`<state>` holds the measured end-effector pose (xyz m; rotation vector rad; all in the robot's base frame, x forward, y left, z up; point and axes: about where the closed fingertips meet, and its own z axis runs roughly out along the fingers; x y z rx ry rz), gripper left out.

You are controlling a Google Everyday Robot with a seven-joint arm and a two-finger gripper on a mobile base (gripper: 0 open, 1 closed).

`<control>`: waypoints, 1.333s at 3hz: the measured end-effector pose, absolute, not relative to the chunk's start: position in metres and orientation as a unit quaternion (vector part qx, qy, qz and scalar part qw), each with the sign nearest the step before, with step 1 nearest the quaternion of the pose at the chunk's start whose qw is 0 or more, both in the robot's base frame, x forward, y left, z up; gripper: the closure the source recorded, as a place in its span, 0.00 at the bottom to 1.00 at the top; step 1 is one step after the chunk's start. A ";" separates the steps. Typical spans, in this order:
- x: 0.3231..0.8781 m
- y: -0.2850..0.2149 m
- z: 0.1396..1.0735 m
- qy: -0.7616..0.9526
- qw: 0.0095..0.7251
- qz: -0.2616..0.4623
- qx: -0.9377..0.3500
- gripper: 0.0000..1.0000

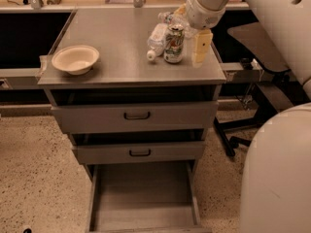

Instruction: Place blue plastic bottle into bottom drawer

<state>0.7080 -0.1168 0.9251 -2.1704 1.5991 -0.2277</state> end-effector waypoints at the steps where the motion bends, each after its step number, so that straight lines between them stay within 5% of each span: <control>1: 0.702 -0.094 0.930 0.549 0.220 -0.093 -0.801 0.00; 4: 0.714 -0.031 0.904 0.435 0.181 -0.080 -0.878 0.00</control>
Offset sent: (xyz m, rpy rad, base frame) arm -0.0140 0.0884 -0.0009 -0.0755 -0.0189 0.2988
